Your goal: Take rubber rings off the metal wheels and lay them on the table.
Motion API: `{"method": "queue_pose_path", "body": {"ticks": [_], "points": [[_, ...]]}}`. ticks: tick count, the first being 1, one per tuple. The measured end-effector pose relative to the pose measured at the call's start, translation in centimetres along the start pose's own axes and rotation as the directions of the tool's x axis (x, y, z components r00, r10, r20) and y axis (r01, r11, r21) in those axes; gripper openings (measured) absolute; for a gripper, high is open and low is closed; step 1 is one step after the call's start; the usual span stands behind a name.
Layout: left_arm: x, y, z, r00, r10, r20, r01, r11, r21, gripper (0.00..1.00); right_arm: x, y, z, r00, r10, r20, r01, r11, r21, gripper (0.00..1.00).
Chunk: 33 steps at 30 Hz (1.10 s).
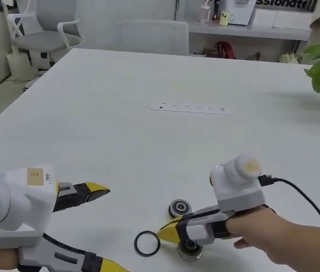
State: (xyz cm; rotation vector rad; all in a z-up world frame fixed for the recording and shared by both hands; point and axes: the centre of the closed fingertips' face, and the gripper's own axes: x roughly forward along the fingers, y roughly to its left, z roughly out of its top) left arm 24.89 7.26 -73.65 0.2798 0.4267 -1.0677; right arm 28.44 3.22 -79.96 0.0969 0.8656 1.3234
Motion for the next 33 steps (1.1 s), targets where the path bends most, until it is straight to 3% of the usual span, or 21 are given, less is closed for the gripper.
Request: {"method": "queue_pose_path", "body": {"ticks": [16, 33], "points": [[0.4, 0.5, 0.6, 1.0000, -0.004, 0.001, 0.004, 1.000, 0.010, 0.90, -1.9, 1.0, 2.2, 0.9969, 0.021, 0.076, -0.018, 0.999, -0.038, 0.12], [0.5, 1.2, 1.7, 0.9998, 0.004, 0.018, -0.004, 1.000, 0.018, 0.89, -4.8, 1.5, 4.0, 0.9859, 0.015, 0.167, -0.001, 0.996, -0.084, 0.21]]}}
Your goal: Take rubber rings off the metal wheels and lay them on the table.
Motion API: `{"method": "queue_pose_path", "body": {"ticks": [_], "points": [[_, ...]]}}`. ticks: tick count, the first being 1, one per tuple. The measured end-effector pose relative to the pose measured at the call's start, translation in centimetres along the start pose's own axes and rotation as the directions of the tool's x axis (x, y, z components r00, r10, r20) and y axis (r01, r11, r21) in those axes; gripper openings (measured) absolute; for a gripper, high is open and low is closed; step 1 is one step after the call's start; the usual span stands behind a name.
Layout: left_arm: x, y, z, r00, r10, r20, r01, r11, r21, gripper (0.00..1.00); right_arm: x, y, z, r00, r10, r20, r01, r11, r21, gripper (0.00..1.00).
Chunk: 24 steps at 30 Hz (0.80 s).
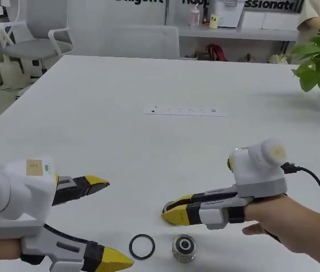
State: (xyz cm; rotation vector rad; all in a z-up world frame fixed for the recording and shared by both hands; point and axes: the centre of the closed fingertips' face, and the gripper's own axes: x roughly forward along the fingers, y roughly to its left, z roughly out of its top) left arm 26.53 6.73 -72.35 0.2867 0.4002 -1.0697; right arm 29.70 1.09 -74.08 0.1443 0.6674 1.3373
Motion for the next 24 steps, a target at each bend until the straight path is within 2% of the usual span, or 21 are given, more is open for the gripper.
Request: {"method": "queue_pose_path", "body": {"ticks": [13, 24], "points": [[-0.3, 0.8, 0.5, 0.9998, 0.019, 0.009, -0.019, 1.000, -0.003, 0.88, -1.5, -0.1, 1.4, 0.9989, -0.020, 0.043, 0.022, 0.998, -0.051, 0.27], [-0.2, 1.4, 1.0, 0.9995, 0.029, 0.012, -0.029, 1.000, 0.007, 0.89, -3.2, -0.9, 2.1, 0.9961, -0.053, 0.070, 0.059, 0.995, -0.086, 0.31]]}}
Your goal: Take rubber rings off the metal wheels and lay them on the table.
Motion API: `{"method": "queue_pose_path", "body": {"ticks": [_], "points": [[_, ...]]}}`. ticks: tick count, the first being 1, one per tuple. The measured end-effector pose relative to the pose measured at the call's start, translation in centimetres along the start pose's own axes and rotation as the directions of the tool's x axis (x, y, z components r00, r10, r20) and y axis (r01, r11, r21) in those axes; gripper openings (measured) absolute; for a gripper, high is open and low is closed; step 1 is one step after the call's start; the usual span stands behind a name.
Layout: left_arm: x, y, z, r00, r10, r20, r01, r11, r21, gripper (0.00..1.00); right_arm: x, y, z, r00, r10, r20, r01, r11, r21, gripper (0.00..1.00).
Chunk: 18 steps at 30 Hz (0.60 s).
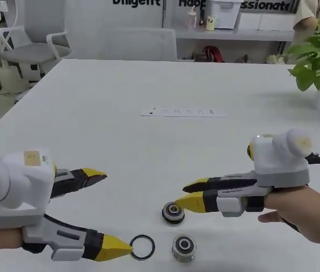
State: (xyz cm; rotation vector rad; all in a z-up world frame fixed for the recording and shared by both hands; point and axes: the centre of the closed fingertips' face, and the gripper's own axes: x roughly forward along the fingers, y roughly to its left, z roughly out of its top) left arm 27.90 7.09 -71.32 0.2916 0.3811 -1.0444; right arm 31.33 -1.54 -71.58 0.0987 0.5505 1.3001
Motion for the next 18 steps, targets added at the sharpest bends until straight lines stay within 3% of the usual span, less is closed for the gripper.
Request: {"method": "queue_pose_path", "body": {"ticks": [8, 18], "points": [[0.3, 0.3, 0.4, 1.0000, 0.001, 0.002, -0.001, 1.000, 0.007, 0.89, -1.4, -0.8, 0.3, 0.9993, -0.038, 0.000, 0.038, 0.998, -0.044, 0.32], [0.8, 0.8, 0.8, 1.0000, 0.002, 0.004, -0.002, 1.000, 0.010, 0.89, -2.0, -1.1, -0.2, 0.9976, -0.066, -0.022, 0.064, 0.995, -0.079, 0.33]]}}
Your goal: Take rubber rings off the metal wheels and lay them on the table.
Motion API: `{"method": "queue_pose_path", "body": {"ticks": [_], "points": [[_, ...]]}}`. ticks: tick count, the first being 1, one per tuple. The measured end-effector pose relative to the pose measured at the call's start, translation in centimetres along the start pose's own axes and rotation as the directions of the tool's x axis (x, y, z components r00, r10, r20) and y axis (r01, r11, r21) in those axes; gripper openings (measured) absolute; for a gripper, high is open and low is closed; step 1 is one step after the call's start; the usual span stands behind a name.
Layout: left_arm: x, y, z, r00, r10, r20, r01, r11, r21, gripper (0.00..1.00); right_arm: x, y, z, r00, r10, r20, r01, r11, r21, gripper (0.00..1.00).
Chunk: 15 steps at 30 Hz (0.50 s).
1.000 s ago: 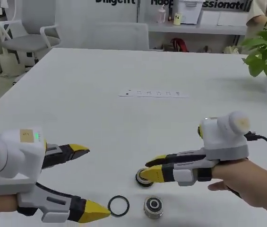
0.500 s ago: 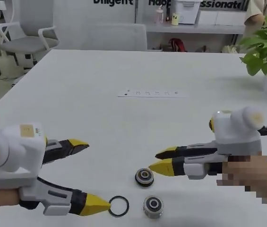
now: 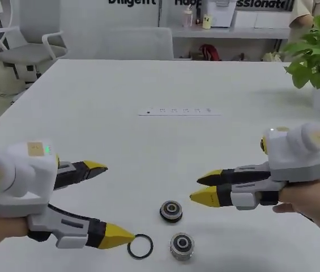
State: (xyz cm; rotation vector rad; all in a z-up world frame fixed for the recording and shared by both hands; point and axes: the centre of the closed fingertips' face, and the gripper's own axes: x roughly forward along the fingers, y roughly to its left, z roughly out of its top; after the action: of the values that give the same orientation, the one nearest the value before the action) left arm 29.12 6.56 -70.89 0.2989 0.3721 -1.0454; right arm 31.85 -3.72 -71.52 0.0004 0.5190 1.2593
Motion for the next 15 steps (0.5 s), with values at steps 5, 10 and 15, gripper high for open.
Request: {"method": "queue_pose_path", "body": {"ticks": [5, 10, 15], "points": [[0.4, 0.2, 0.1, 1.0000, -0.001, -0.001, 0.001, 1.000, -0.001, 0.89, 0.1, -0.1, -0.7, 0.9996, -0.007, -0.029, 0.006, 1.000, -0.027, 0.33], [0.8, 0.5, 0.2, 1.0000, -0.003, 0.002, 0.003, 1.000, -0.006, 0.89, 0.1, -0.5, -1.3, 0.9986, -0.015, -0.050, 0.012, 0.999, -0.049, 0.33], [1.4, 0.8, 0.3, 1.0000, -0.007, 0.002, 0.007, 1.000, -0.012, 0.87, 0.0, -1.1, -1.8, 0.9980, -0.021, -0.060, 0.018, 0.999, -0.051, 0.32]]}}
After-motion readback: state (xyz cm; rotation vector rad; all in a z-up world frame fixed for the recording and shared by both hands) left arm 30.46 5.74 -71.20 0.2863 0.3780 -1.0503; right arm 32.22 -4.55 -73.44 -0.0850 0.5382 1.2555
